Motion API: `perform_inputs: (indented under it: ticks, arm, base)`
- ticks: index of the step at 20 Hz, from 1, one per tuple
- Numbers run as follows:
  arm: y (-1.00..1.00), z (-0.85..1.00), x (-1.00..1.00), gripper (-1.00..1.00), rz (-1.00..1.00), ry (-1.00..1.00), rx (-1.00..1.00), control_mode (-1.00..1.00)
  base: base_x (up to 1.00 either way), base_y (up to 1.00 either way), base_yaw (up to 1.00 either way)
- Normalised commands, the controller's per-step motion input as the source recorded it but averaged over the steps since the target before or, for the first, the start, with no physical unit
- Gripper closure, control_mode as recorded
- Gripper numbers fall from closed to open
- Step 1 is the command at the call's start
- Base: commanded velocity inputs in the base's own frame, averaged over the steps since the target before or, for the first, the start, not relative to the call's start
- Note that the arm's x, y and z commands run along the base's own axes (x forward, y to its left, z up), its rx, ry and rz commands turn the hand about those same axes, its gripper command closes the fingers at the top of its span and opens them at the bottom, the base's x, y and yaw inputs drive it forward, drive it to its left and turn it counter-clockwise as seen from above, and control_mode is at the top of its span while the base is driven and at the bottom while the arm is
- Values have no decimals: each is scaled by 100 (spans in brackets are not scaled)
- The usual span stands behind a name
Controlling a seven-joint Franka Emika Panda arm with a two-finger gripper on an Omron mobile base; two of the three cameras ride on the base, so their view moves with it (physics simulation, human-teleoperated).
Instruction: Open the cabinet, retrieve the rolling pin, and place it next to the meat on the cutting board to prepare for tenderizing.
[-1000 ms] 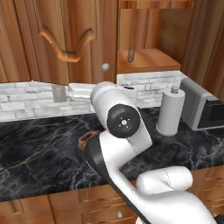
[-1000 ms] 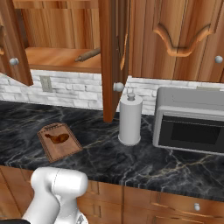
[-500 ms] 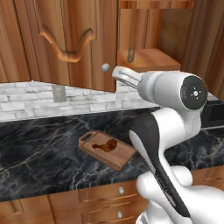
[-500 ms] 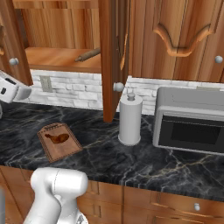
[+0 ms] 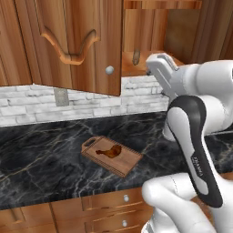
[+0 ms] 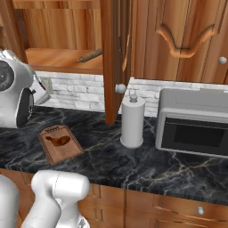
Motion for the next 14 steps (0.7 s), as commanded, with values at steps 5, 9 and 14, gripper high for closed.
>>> perform_inputs:
  ticks: [5, 9, 14]
  arm:
    - [-1, 0, 57, -100, 0, 20, 26, -100]
    - [0, 0, 60, -100, 1, 18, 17, -100]
    - [15, -4, 48, -100, 6, 11, 14, -100]
  base:
    - [0, 0, 0]
    - [0, 0, 0]
    - [0, 0, 0]
